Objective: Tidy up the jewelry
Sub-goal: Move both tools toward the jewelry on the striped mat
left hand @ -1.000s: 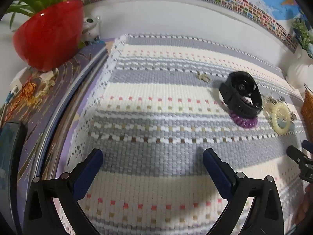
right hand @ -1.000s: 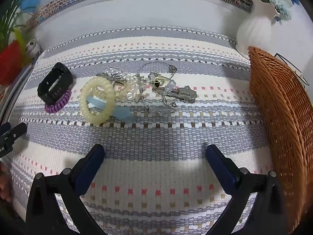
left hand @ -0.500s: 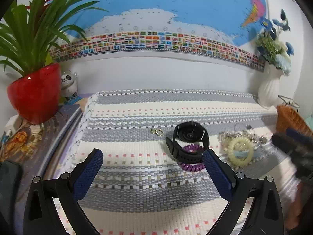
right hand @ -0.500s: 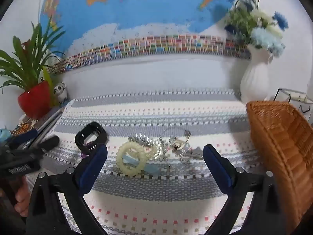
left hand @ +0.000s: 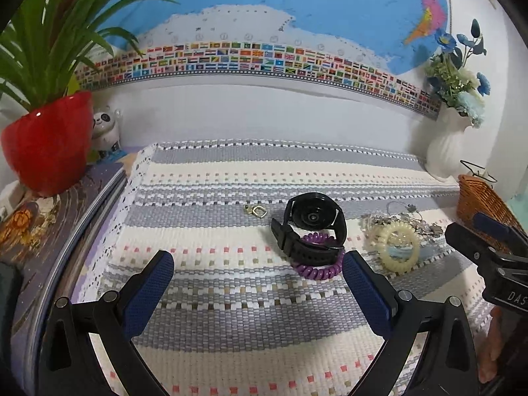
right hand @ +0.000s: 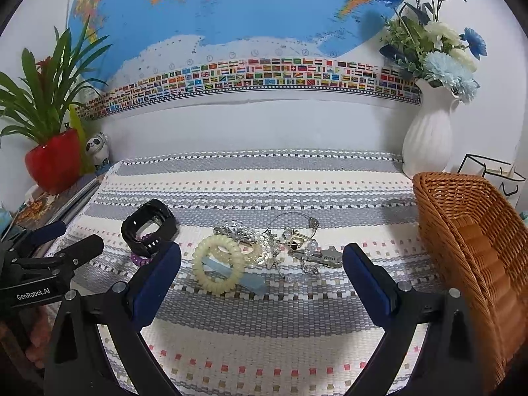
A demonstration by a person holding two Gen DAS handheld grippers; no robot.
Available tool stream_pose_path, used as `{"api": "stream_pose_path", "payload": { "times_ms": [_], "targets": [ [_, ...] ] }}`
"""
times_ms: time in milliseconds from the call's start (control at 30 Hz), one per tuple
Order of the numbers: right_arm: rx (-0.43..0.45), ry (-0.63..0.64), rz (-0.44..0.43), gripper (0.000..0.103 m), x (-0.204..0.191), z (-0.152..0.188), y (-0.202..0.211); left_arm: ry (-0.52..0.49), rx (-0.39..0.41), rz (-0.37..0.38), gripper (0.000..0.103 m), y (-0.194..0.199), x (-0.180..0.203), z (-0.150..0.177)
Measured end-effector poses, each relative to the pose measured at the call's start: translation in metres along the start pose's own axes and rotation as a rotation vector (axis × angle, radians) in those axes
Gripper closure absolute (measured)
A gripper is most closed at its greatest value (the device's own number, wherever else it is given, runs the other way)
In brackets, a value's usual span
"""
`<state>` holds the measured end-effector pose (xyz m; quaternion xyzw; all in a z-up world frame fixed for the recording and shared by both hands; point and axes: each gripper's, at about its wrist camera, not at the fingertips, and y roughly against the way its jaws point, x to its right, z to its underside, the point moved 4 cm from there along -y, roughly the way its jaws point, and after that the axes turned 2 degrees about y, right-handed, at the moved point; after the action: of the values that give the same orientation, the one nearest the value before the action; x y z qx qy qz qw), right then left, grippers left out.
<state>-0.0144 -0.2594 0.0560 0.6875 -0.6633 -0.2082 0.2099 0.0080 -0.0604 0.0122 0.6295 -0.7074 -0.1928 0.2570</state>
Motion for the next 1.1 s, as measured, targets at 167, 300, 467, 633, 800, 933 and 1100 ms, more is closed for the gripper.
{"api": "stream_pose_path", "payload": {
  "times_ms": [167, 300, 467, 633, 800, 933, 1100],
  "targets": [
    [0.005, 0.026, 0.036, 0.004, -0.0037, 0.0025, -0.0004, -0.003, -0.010, 0.002, 0.002, -0.0018, -0.0019, 0.0026],
    [0.009, 0.042, 0.054, 0.004, -0.0060, 0.0030, 0.0005, -0.004, -0.013, 0.002, 0.002, -0.0022, -0.0022, 0.0033],
    [0.009, 0.046, 0.066, 0.004, -0.0061, 0.0038, 0.0009, 0.006, -0.016, -0.002, 0.002, -0.0024, -0.0033, 0.0037],
    [0.005, 0.046, 0.072, 0.004, -0.0051, 0.0034, -0.0003, 0.010, -0.021, -0.002, 0.002, -0.0027, -0.0050, 0.0037],
    [0.006, 0.050, 0.077, 0.004, -0.0057, 0.0031, -0.0004, 0.014, -0.025, -0.003, 0.002, -0.0033, -0.0071, 0.0027],
    [0.002, 0.051, 0.081, 0.004, -0.0058, 0.0030, -0.0012, 0.017, -0.029, -0.004, 0.002, -0.0041, -0.0079, 0.0023],
    [0.001, 0.049, 0.080, 0.004, -0.0061, 0.0025, -0.0016, 0.016, -0.031, -0.003, 0.002, -0.0042, -0.0082, 0.0020]
  ]
}}
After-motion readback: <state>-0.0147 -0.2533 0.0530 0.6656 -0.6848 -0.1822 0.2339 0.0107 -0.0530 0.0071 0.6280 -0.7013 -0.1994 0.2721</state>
